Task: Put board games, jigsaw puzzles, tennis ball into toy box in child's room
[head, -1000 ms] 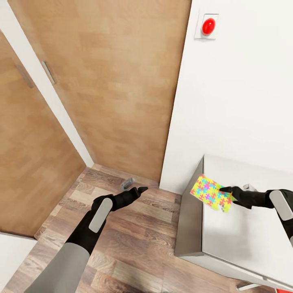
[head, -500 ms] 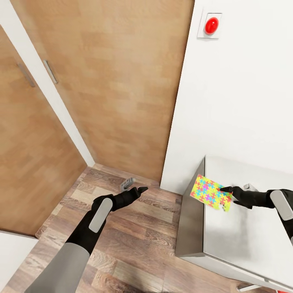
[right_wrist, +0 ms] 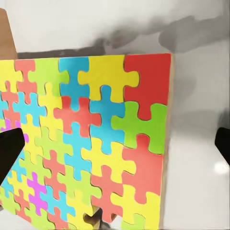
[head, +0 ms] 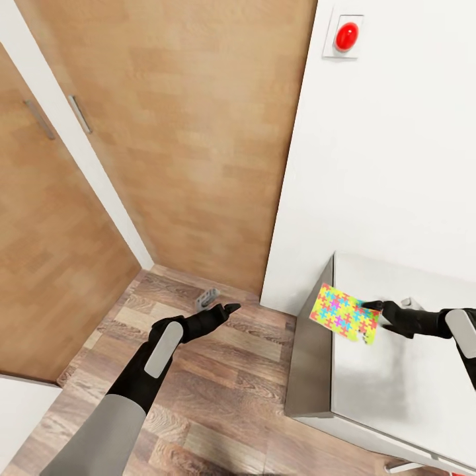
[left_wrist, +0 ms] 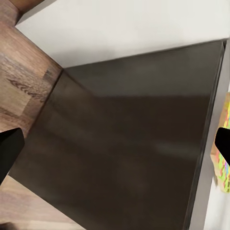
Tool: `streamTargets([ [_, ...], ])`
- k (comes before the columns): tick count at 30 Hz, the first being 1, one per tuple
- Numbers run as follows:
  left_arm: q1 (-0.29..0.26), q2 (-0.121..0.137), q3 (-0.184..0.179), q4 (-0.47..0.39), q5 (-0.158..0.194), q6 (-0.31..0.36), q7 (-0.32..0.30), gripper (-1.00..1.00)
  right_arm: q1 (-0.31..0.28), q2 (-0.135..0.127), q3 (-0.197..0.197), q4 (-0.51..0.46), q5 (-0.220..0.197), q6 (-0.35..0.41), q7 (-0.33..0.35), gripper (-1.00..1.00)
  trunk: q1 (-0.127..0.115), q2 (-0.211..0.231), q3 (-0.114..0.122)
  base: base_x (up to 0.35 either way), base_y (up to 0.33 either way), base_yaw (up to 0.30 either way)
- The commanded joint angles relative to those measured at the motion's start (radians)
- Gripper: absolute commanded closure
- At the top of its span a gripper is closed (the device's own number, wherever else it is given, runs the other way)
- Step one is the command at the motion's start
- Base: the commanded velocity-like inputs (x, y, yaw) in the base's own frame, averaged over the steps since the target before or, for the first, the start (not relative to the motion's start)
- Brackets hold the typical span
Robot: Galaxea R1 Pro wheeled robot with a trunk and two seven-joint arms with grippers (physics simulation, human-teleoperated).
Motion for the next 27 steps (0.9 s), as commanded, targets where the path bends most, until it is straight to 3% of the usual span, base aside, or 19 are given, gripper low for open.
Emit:
streamTargets([
  [1, -0.001, 0.000, 0.001, 0.000, -0.001, 0.004, -0.002, -1.00, -0.001, -0.001, -0.007, 0.000, 0.018, 0.004, 0.009, -1.00, 0.000, -0.001, -0.001, 0.000, 0.000, 0.000],
  [6, -0.001, 0.000, 0.001, 0.000, 0.000, 0.004, -0.003, -1.00, -0.001, -0.010, -0.019, -0.009, 0.020, 0.004, 0.011, -1.00, 0.000, -0.001, -0.001, 0.000, 0.000, 0.000],
  [7, -0.001, 0.000, 0.001, 0.000, 0.000, 0.004, -0.003, -1.00, 0.003, -0.035, -0.040, -0.042, 0.016, 0.004, 0.018, -1.00, 0.000, -0.001, -0.001, 0.000, 0.000, 0.000],
  [11, -0.001, 0.000, 0.001, 0.001, -0.001, 0.003, -0.005, -1.00, 0.025, -0.068, -0.079, -0.140, 0.004, 0.004, 0.047, -1.00, 0.000, -0.001, -0.001, 0.000, 0.000, 0.000],
  [19, -0.002, -0.001, -0.003, 0.022, -0.002, 0.003, -0.009, -1.00, 0.092, -0.087, -0.117, -0.249, -0.004, 0.004, 0.102, -1.00, 0.000, -0.001, -0.001, 0.000, 0.000, 0.000],
  [27, 0.032, 0.044, 0.041, -0.024, 0.040, 0.021, -0.054, -1.00, 0.124, -0.093, -0.126, -0.294, -0.007, 0.004, 0.067, -1.00, 0.000, -0.001, -0.001, 0.000, 0.000, 0.000],
])
